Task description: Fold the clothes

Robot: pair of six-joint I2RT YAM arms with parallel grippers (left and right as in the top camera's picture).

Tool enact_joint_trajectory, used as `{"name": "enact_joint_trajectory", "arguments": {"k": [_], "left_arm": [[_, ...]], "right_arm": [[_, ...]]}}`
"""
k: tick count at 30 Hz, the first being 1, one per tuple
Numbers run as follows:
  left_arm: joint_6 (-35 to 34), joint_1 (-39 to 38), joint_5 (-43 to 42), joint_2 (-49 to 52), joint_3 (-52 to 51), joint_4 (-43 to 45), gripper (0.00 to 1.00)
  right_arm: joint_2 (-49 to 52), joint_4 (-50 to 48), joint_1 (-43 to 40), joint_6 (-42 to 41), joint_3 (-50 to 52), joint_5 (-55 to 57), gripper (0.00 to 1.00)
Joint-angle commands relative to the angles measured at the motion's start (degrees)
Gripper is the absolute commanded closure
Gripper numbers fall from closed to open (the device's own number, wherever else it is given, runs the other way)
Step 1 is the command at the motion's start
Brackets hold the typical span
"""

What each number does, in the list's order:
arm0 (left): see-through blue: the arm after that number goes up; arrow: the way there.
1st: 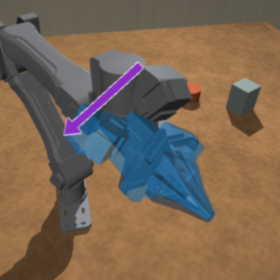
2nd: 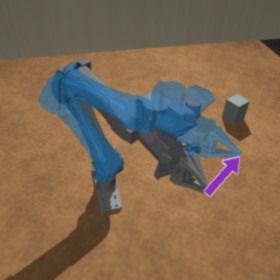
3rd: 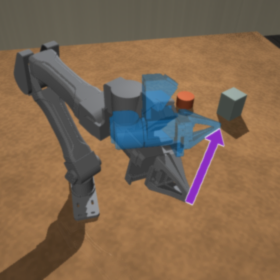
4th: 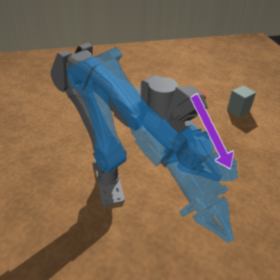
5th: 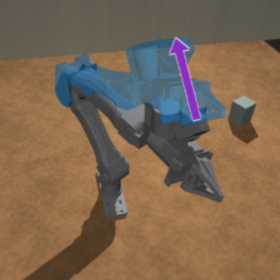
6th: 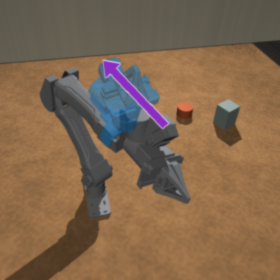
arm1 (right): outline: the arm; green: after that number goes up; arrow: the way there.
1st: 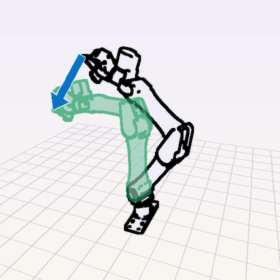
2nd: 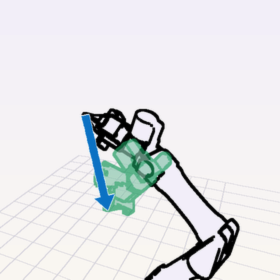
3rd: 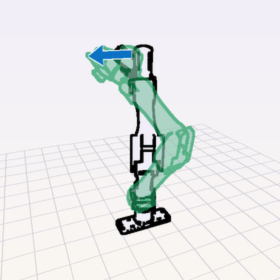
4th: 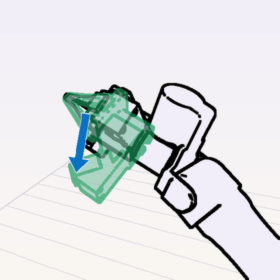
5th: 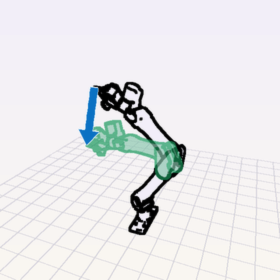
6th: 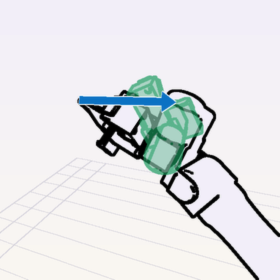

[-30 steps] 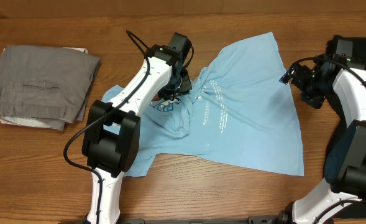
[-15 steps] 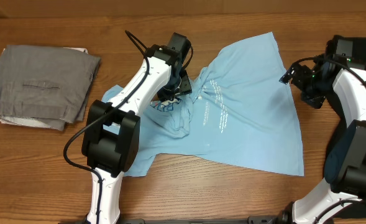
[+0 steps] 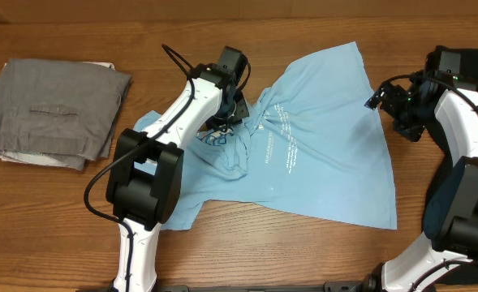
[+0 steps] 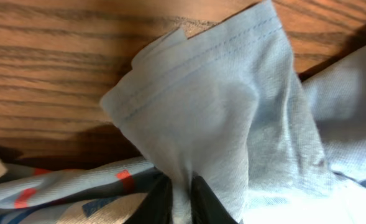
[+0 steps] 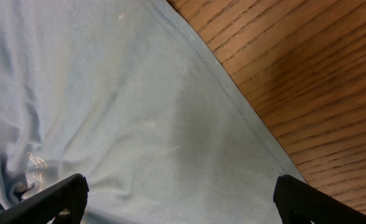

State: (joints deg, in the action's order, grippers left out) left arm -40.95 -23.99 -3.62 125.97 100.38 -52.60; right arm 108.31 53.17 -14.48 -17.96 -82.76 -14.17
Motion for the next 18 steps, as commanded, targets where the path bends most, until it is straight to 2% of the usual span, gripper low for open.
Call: {"name": "enact_joint_trajectory", "arguments": {"k": [1, 4, 13, 18], "left_arm": [[3.98, 0.57, 0.83, 0.09, 6.10, -1.70, 0.90], [4.76, 0.37, 0.81, 0.02, 9.05, -3.72, 0.96], [5.07, -2.23, 0.83, 0.02, 10.03, -5.79, 0.96], [8.96, -5.75, 1.49, 0.02, 10.03, -6.93, 0.96]], "right_arm": [[-0.46, -0.24, 0.07, 0.39, -0.85, -0.07, 0.00], [-0.46, -0.24, 0.07, 0.39, -0.85, -0.07, 0.00], [-0.46, -0.24, 0.07, 0.39, -0.85, -0.07, 0.00], [-0.46, -0.24, 0.07, 0.39, -0.85, -0.07, 0.00]]}}
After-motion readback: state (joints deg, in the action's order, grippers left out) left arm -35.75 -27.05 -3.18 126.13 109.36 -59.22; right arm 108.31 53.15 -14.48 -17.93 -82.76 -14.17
